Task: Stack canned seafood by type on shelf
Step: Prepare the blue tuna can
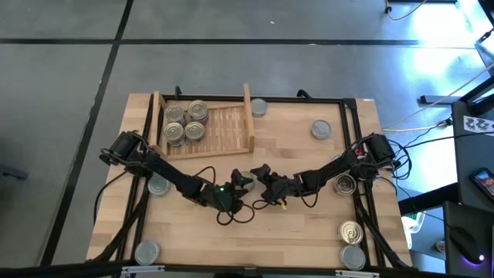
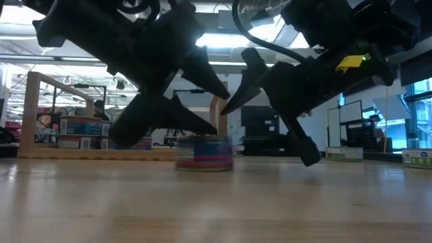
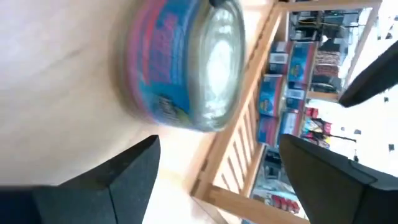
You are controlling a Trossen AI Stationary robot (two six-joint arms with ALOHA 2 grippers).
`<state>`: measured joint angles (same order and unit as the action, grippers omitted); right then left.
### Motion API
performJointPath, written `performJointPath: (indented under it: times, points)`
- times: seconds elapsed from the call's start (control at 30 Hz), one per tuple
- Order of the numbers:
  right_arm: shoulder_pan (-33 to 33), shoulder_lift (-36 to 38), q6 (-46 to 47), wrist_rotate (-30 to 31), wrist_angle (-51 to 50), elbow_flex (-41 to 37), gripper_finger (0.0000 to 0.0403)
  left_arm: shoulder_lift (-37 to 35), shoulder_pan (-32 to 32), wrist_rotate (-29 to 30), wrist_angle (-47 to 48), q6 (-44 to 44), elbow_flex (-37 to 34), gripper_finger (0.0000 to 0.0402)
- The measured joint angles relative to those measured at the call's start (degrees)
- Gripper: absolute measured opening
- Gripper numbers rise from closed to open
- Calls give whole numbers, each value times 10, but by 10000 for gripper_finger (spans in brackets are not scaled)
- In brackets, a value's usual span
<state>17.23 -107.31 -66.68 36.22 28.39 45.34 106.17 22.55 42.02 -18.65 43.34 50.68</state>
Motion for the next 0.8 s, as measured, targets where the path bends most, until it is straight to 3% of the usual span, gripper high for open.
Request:
performJointPath:
  times: [0.3, 0.5, 0.6, 0.7, 0.8]
  points:
    - [0, 0, 69, -8, -13, -1, 328, 1, 7, 12, 16, -113, 9, 292]
    - [0, 0, 240, 19, -42, -2, 328, -54, 28, 30, 92, -378, 19, 292]
    - [0, 0, 331, 15, -60, -2, 328, -104, 25, -10, 170, -546, 1, 292]
    - [-5, 0, 414, -34, -64, -2, 328, -126, 18, -73, 191, -651, -30, 292]
    - [-22, 0, 501, -112, -62, -2, 328, -121, 17, -79, 192, -684, -56, 292]
